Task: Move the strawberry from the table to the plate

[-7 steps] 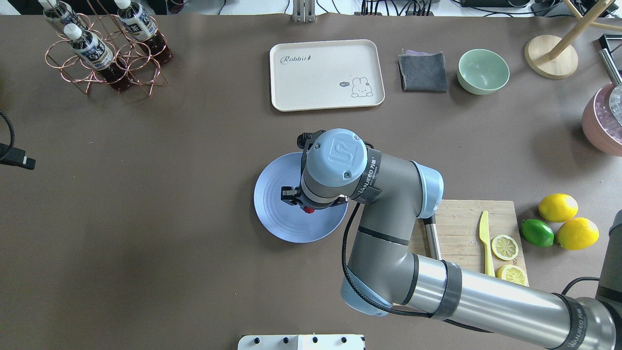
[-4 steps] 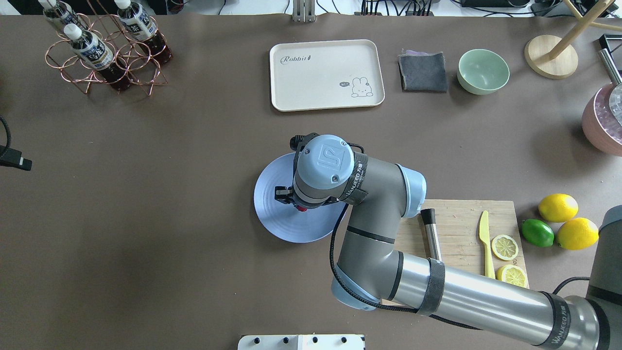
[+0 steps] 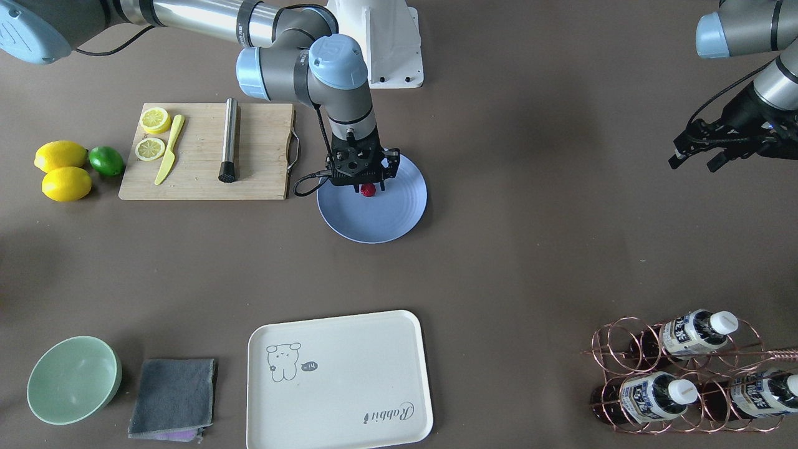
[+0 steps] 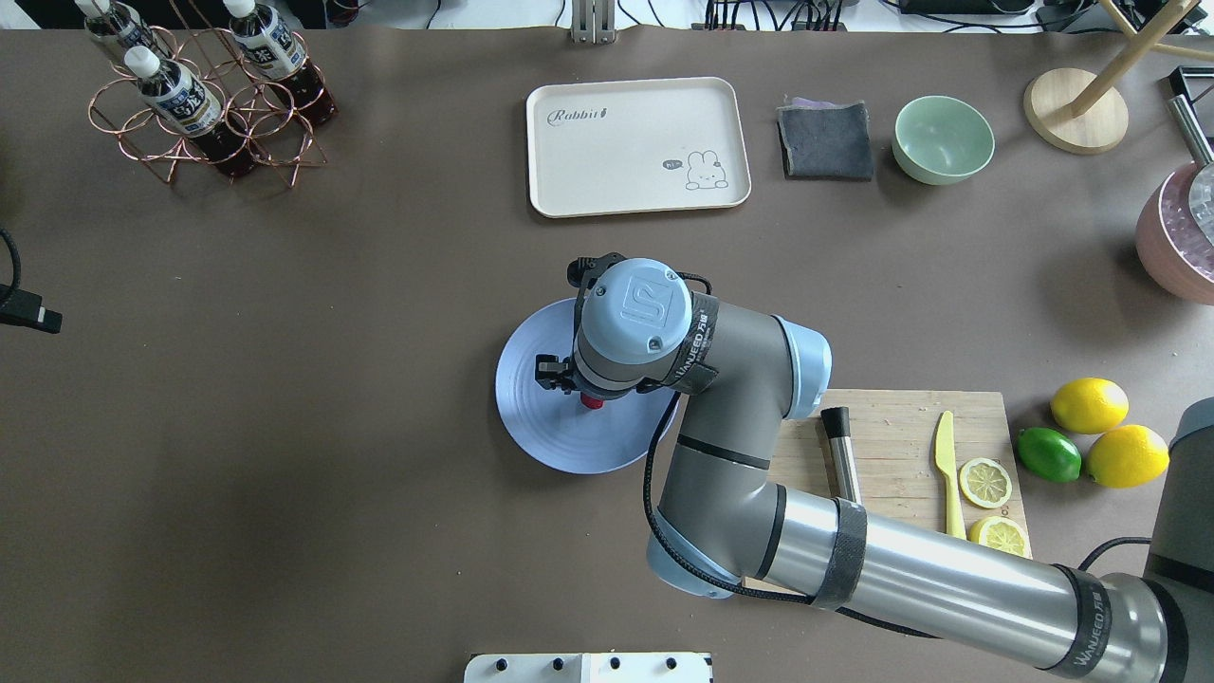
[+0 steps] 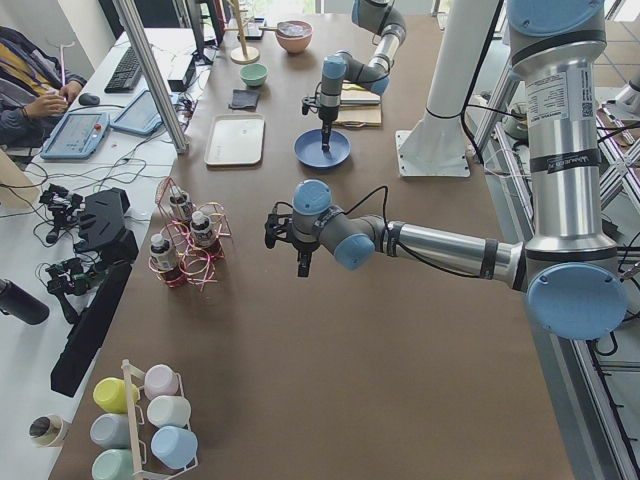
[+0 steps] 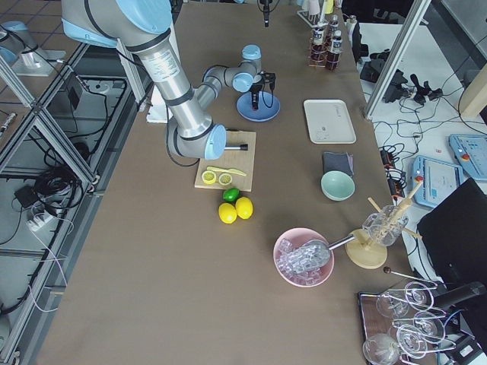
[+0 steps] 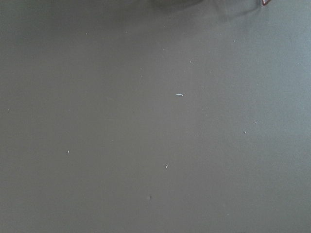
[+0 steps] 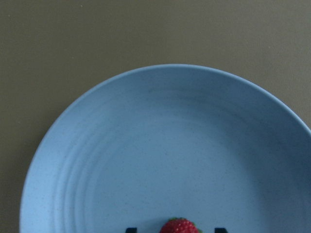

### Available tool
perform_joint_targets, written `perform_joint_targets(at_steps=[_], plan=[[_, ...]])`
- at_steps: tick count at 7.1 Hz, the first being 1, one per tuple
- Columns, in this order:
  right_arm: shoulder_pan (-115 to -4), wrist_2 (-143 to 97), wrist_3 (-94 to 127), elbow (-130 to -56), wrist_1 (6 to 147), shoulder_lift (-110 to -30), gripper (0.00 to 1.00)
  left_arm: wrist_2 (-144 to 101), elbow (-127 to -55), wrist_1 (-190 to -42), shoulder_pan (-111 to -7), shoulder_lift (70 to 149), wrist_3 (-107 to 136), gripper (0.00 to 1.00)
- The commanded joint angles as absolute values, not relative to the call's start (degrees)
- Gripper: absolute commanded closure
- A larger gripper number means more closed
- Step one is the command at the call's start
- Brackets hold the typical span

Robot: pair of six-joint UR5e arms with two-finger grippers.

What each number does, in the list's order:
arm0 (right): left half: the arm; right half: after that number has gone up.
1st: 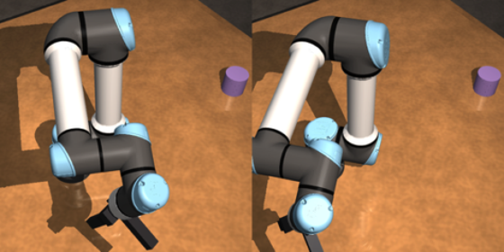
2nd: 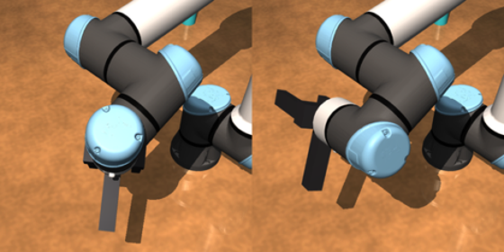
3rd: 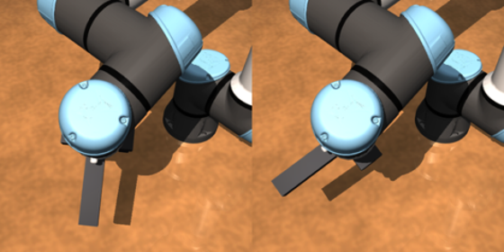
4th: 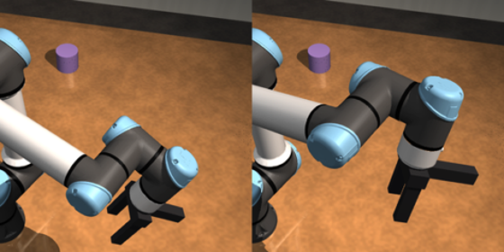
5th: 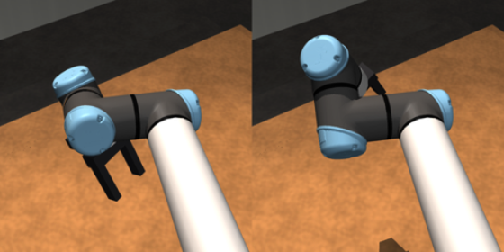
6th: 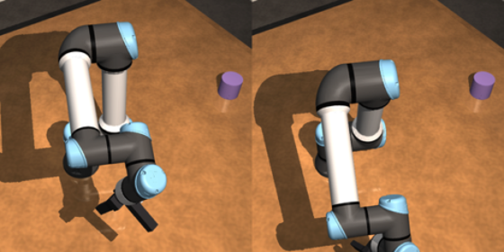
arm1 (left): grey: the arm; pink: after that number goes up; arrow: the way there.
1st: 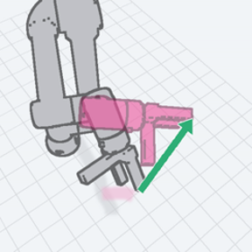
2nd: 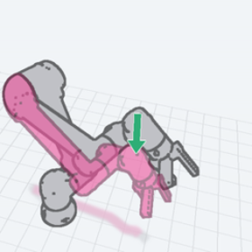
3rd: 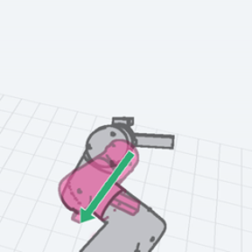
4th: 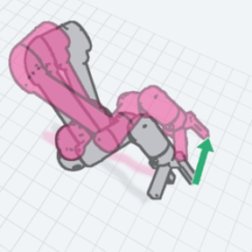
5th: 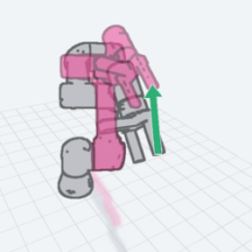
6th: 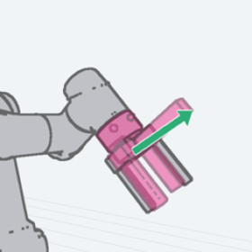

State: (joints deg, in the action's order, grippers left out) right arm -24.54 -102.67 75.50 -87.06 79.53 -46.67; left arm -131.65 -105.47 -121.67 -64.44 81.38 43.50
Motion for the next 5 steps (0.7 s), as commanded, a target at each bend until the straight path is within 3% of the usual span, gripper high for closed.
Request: perform_joint_targets(at_steps=[1, 3, 5], plan=[[-26.70, -103.96, 75.32, -91.02, 80.94, -48.15, 0.00, -133.14, -106.08, -121.55, -65.47, 81.13, 43.95, 0.10], [-34.68, -108.79, 66.52, -99.72, 88.91, -54.11, 0.00, -133.33, -107.31, -121.46, -71.00, 77.37, 40.02, 0.10], [-48.53, -119.73, 47.21, -105.35, 90.26, -66.28, 0.00, -135.86, -107.49, -117.37, -79.06, 74.45, 26.50, 0.09]])
